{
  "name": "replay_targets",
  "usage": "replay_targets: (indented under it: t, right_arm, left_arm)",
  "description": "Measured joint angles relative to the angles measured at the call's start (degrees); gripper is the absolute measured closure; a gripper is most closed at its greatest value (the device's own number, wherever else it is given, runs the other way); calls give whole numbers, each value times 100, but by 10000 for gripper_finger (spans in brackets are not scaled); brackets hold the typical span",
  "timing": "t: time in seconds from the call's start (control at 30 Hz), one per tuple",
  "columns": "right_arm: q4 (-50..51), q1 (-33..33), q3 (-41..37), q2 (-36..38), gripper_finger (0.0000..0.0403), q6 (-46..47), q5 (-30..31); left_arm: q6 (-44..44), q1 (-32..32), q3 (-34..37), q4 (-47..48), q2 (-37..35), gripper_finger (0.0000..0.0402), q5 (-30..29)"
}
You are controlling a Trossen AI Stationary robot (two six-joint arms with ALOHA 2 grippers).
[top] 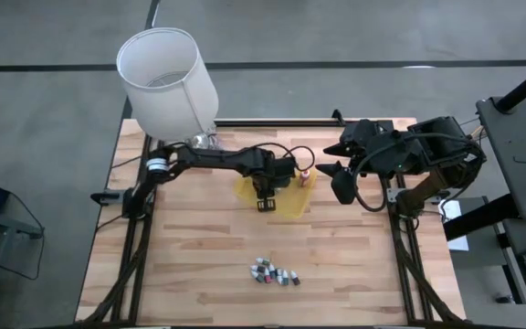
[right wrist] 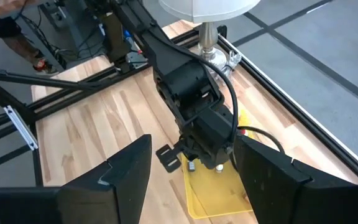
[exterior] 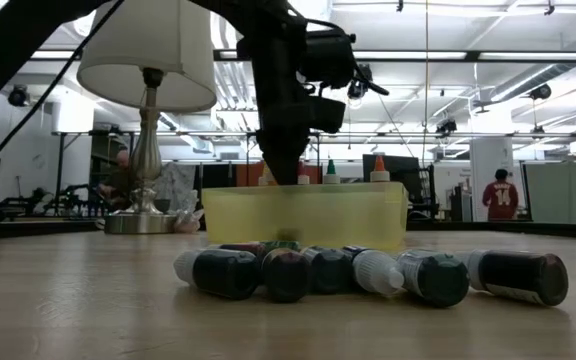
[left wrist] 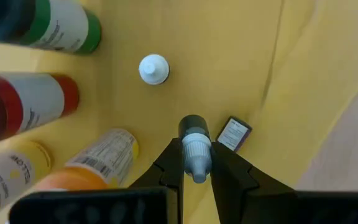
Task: Pick & Place food coloring
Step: Put the small green food coloring bottle into the yellow bin
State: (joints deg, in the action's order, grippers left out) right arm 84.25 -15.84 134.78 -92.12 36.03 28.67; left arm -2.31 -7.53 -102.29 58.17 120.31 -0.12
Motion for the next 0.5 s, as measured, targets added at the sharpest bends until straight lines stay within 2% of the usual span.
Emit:
replay_targets:
  t: [0.5]
  right_arm:
    - [-2, 0, -7, 0, 184, -20, 2]
  left_arm:
    - [-1437, 22, 66, -9, 33, 371, 24]
